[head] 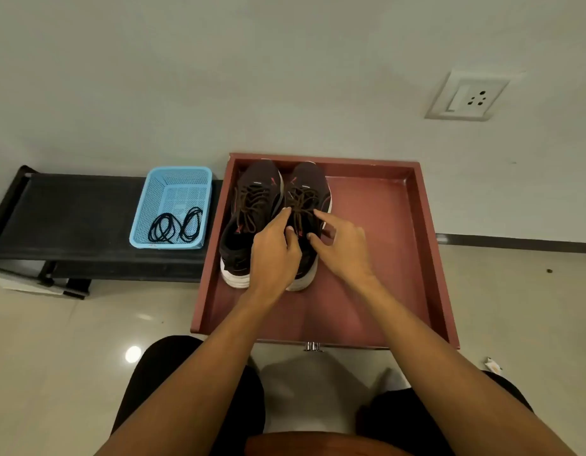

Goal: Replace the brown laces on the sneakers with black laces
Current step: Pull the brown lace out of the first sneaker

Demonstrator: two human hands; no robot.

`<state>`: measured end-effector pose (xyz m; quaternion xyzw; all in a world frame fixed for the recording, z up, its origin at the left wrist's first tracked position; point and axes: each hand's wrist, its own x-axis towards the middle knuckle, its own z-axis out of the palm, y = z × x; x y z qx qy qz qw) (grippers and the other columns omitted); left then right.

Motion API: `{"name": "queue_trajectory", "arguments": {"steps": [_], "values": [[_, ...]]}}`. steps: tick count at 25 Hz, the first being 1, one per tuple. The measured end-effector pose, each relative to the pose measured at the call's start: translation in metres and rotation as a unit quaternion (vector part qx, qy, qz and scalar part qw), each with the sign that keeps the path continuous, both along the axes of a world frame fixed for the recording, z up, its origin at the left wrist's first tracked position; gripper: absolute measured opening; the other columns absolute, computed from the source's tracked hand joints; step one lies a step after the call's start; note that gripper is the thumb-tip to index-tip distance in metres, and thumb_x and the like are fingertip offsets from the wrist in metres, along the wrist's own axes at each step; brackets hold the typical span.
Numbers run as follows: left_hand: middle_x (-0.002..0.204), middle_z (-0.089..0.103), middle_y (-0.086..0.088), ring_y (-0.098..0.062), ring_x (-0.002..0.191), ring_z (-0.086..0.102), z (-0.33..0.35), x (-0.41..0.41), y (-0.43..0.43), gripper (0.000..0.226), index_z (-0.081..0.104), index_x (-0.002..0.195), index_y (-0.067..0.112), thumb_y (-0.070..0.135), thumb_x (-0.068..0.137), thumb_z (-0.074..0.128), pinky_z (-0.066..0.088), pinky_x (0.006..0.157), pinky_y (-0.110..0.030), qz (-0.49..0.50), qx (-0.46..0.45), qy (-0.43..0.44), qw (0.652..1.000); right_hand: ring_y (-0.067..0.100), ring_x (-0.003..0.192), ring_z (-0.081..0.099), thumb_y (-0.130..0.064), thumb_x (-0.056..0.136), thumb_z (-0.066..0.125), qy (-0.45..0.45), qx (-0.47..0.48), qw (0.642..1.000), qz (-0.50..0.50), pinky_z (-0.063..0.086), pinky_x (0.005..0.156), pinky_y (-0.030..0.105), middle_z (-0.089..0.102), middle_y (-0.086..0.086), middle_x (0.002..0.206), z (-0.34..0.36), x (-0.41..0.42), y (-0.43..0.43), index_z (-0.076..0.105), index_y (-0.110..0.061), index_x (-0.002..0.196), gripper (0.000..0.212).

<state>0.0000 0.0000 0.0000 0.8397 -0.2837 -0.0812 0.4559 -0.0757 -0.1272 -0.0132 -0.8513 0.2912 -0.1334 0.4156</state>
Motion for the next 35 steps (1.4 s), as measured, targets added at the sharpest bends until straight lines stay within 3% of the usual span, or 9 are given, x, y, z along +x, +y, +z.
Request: {"name": "queue_trajectory", "arguments": {"steps": [4,9,14,19,22,24,28,32,35], "values": [[0.113,0.076,-0.005,-0.022,0.098,0.073,-0.002,0.005,-0.002,0.044,0.06,0.144,0.011,0.002,0.102,0.051,0.059,0.093,-0.03,0.012,0.019,-0.003,1.0,0.01,0.116,0.071,-0.017,0.092,0.075,0.016,-0.006,1.0,-0.012,0.052,0.099,0.015,0.073,-0.003,0.131,0.003,-0.003,-0.004,0.065,-0.021,0.143,0.052],[0.116,0.077,-0.002,-0.015,0.093,0.074,-0.004,-0.002,0.003,0.044,0.064,0.141,0.014,0.002,0.099,0.055,0.058,0.09,-0.022,-0.009,0.027,0.011,1.0,0.011,0.111,0.073,-0.011,0.091,0.075,0.035,-0.008,0.999,-0.012,0.04,0.078,-0.008,0.074,-0.001,0.129,0.005,-0.015,-0.004,0.066,-0.02,0.142,0.052],[0.128,0.074,0.002,-0.007,0.118,0.069,-0.005,-0.017,0.012,0.045,0.069,0.137,0.015,0.006,0.093,0.067,0.052,0.105,-0.02,-0.061,0.027,0.038,0.997,0.01,0.113,0.072,-0.009,0.089,0.077,0.059,-0.014,0.998,-0.012,0.042,0.079,-0.007,0.074,0.0,0.13,0.008,-0.049,-0.004,0.066,-0.021,0.141,0.055],[0.12,0.077,0.004,-0.003,0.109,0.071,-0.001,-0.029,0.019,0.041,0.075,0.126,0.018,0.013,0.085,0.074,0.055,0.099,-0.019,-0.106,0.035,0.024,0.993,0.019,0.099,0.077,-0.012,0.088,0.078,0.093,-0.021,0.995,-0.014,0.043,0.073,-0.005,0.075,0.001,0.126,0.009,-0.083,0.002,0.066,-0.026,0.141,0.056],[0.115,0.077,0.004,-0.003,0.103,0.071,0.0,-0.031,0.024,0.038,0.077,0.121,0.018,0.016,0.083,0.077,0.047,0.095,-0.005,-0.128,0.055,0.009,0.99,0.016,0.107,0.075,-0.014,0.088,0.079,0.101,-0.016,0.995,-0.015,0.039,0.076,-0.008,0.074,0.0,0.13,0.011,-0.095,0.009,0.066,-0.027,0.141,0.056],[0.113,0.077,0.004,-0.004,0.102,0.071,0.0,-0.032,0.024,0.037,0.078,0.119,0.017,0.016,0.082,0.077,0.046,0.093,-0.004,-0.135,0.066,0.002,0.989,0.01,0.11,0.073,-0.012,0.088,0.079,0.095,-0.006,0.995,-0.019,0.037,0.079,-0.009,0.073,-0.003,0.13,0.011,-0.099,0.01,0.068,-0.024,0.14,0.055],[0.113,0.076,0.002,-0.008,0.102,0.072,0.006,-0.032,0.022,0.035,0.076,0.118,0.016,0.019,0.083,0.078,0.053,0.095,-0.017,-0.144,0.073,-0.003,0.987,0.02,0.098,0.078,-0.015,0.087,0.08,0.095,-0.004,0.995,-0.023,0.049,0.075,-0.001,0.075,-0.004,0.127,0.011,-0.099,0.01,0.067,-0.025,0.14,0.056],[0.115,0.073,0.001,-0.009,0.104,0.07,0.014,-0.023,0.022,0.039,0.073,0.123,0.016,0.027,0.087,0.079,0.057,0.094,-0.025,-0.185,0.105,-0.018,0.977,0.008,0.112,0.073,-0.019,0.084,0.081,0.106,-0.021,0.994,-0.022,0.058,0.102,0.034,0.077,-0.006,0.122,0.015,-0.095,0.011,0.067,-0.028,0.139,0.057],[0.11,0.073,0.006,-0.004,0.097,0.07,0.02,-0.016,0.022,0.032,0.074,0.119,0.018,0.031,0.09,0.077,0.056,0.089,-0.022,-0.177,0.1,-0.033,0.979,0.008,0.107,0.073,-0.026,0.083,0.083,0.111,-0.032,0.993,-0.028,0.059,0.102,0.04,0.076,-0.01,0.122,0.025,-0.09,0.006,0.067,-0.031,0.137,0.057]]}}
